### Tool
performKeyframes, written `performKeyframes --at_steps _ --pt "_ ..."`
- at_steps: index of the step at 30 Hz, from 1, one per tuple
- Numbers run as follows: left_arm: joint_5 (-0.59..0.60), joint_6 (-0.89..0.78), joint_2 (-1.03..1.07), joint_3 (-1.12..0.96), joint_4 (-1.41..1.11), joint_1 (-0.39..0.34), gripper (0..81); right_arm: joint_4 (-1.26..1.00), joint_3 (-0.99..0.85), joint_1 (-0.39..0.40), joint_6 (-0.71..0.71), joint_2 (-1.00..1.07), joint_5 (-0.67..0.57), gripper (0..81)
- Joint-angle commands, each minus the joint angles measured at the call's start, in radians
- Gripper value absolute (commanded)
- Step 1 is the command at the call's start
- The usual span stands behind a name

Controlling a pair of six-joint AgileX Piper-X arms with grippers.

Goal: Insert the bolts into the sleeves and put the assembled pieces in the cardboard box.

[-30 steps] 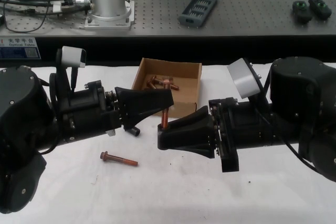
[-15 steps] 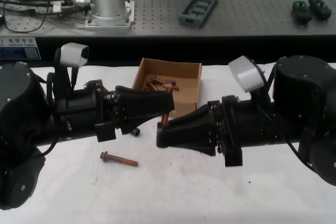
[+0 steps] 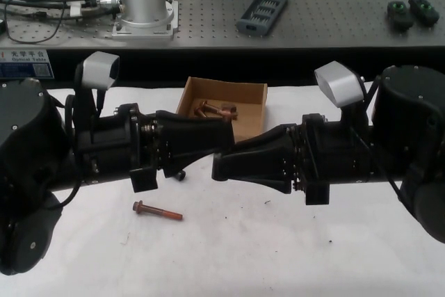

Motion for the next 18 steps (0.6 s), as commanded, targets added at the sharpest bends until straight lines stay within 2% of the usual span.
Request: performKeyframes --at_steps 1,3,5,7,11,12,18 --pt "0.060 0.015 0.005 0.014 0.052 -0.004 0.6 -0.083 -0.022 -0.022 0.009 -0.018 0.040 5.1" --pt "0.060 0.035 0.005 0.014 0.052 -0.004 0.0 -0.079 -0.022 -0.022 0.009 -0.018 0.040 5.1" --pt "0.060 0.070 0.005 0.014 0.052 -0.004 5.4 -0.079 -0.022 -0.022 0.009 -0.018 0.040 5.1" --pt "0.060 0.092 0.005 0.014 0.052 -0.004 15.5 -0.079 -0.022 -0.022 0.013 -0.018 0.037 5.1" --pt "0.043 0.102 0.005 0.014 0.052 0.006 47.0 -0.079 -0.022 -0.022 0.031 -0.018 0.025 5.1" --pt "0.036 0.102 0.005 0.014 0.052 0.009 52.1 -0.079 -0.022 -0.022 0.031 -0.018 0.025 5.1" --pt "0.016 0.119 0.005 0.014 0.052 0.008 50.3 -0.079 -0.022 -0.022 0.031 -0.018 0.025 5.1"
